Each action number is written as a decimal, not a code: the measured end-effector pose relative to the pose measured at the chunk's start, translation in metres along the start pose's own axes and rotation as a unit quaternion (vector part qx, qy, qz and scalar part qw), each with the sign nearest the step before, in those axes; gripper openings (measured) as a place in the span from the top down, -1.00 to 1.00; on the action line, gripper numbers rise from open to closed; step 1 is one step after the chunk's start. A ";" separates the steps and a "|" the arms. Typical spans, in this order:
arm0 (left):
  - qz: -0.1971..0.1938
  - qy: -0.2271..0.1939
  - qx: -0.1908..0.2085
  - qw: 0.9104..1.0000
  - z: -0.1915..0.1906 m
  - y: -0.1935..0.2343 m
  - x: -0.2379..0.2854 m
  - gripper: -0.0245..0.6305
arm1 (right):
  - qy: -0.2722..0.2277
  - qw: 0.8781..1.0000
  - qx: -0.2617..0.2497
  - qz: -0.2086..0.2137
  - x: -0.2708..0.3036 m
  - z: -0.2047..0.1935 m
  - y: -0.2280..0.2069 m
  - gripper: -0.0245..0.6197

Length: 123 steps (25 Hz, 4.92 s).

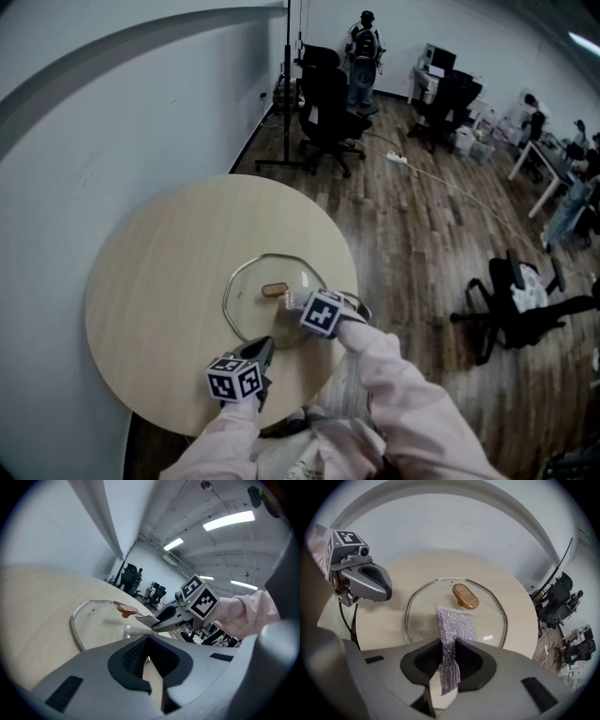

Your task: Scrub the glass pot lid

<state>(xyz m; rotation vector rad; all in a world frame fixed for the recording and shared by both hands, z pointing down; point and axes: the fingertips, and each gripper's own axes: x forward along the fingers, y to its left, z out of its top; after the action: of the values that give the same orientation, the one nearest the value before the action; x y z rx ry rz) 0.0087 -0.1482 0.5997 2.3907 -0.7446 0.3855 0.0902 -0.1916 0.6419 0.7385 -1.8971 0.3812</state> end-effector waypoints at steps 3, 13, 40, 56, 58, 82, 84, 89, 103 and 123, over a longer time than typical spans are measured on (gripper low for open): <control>0.002 -0.003 -0.001 1.000 0.001 -0.003 0.000 0.93 | -0.002 1.000 0.016 0.006 -0.001 0.002 0.002 0.64; 0.019 -0.012 -0.010 1.000 -0.002 -0.015 0.003 0.93 | 0.072 0.995 0.068 -0.020 -0.013 -0.021 -0.003 0.64; 0.070 -0.047 0.026 0.996 0.020 0.016 -0.036 0.93 | 0.072 0.990 0.120 -0.007 -0.011 0.010 0.023 0.63; 0.018 -0.022 0.036 0.999 0.011 0.019 -0.047 0.93 | 0.074 0.984 0.158 -0.021 -0.008 0.023 0.048 0.63; 0.014 -0.022 0.036 0.999 0.009 0.019 -0.047 0.93 | 0.070 0.984 0.164 -0.019 -0.006 0.025 0.051 0.63; -0.003 -0.040 0.040 0.998 0.014 0.015 -0.064 0.93 | -0.053 0.955 0.287 0.052 0.004 0.063 0.076 0.62; -0.001 -0.038 0.040 0.998 0.013 0.015 -0.063 0.93 | -0.065 0.951 0.297 0.059 0.002 0.061 0.076 0.63; 0.003 -0.042 0.038 0.998 0.015 0.013 -0.064 0.93 | -0.129 0.933 0.326 0.082 -0.013 0.070 0.077 0.63; 0.015 -0.064 0.051 0.997 0.026 0.021 -0.075 0.93 | -0.350 0.882 0.304 0.086 -0.055 0.097 0.103 0.64; 0.010 -0.118 0.087 0.989 0.050 0.015 -0.091 0.93 | -0.513 0.817 0.263 0.010 -0.111 0.099 0.116 0.65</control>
<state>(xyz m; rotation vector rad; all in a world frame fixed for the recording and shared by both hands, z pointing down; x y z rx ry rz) -0.0687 -0.1510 0.5285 2.6260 -0.8709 0.1820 -0.0219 -0.1232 0.5072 1.5057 -2.8509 0.6057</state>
